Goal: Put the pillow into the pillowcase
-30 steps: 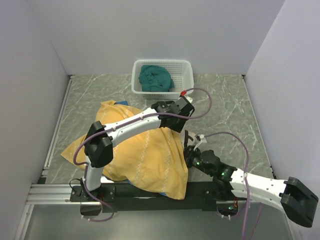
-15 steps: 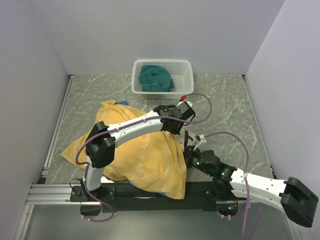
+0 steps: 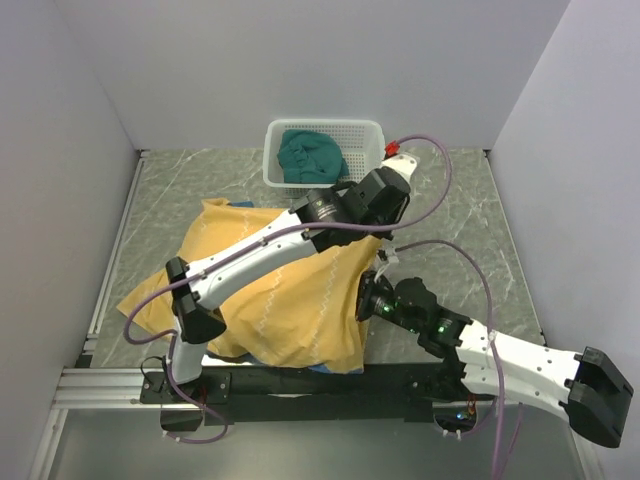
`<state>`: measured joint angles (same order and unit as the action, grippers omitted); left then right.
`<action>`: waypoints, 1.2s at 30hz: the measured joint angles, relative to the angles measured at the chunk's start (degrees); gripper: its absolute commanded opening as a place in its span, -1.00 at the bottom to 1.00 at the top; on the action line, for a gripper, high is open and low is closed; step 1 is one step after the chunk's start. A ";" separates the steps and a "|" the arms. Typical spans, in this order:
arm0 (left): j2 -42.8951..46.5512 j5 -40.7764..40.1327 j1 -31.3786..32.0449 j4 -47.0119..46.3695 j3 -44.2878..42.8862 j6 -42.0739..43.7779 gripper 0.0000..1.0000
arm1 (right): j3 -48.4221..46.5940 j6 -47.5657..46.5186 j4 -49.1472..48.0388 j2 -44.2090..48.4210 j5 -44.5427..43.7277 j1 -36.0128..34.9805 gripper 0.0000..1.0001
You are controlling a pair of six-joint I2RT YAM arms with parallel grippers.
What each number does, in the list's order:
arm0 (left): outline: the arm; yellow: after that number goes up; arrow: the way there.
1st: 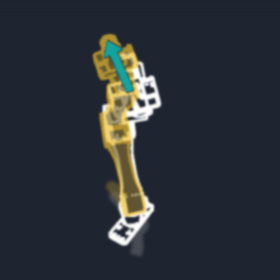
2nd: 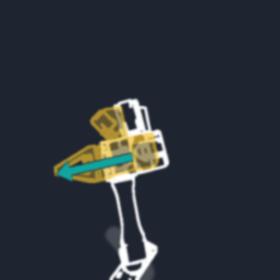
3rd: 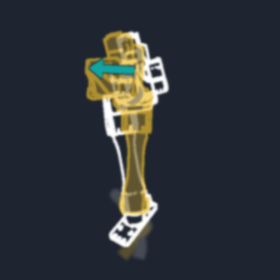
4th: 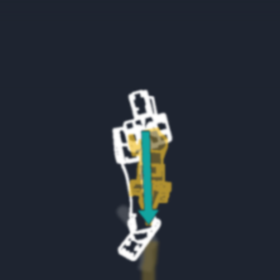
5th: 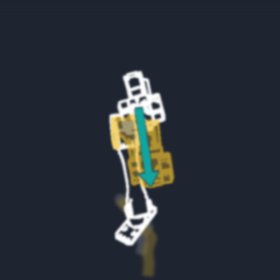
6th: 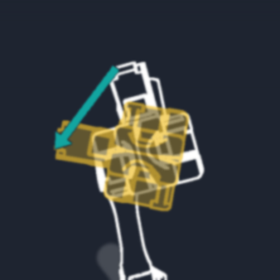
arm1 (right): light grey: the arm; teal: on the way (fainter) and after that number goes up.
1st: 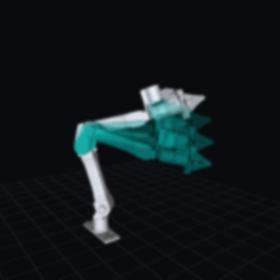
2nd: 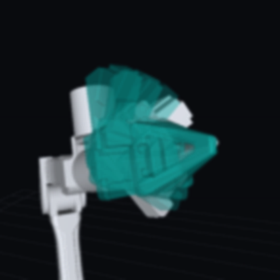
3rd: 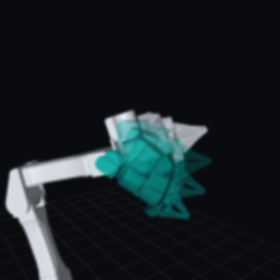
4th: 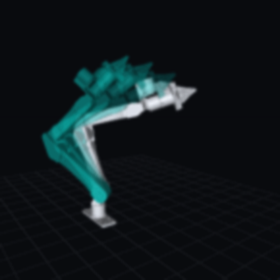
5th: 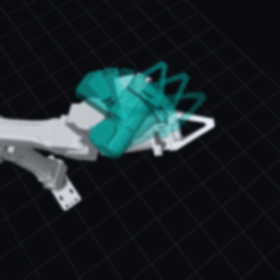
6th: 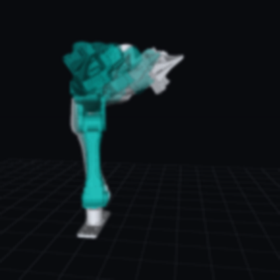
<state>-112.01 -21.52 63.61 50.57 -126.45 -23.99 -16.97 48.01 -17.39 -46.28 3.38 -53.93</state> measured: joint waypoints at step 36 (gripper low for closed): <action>26.01 -1.01 -0.55 -12.46 34.45 -9.46 0.74 | 0.42 6.43 -12.22 -20.15 6.29 9.40 0.35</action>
<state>-86.00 -22.52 63.07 38.11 -92.01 -33.45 -16.56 54.43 -29.61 -66.43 9.67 -44.53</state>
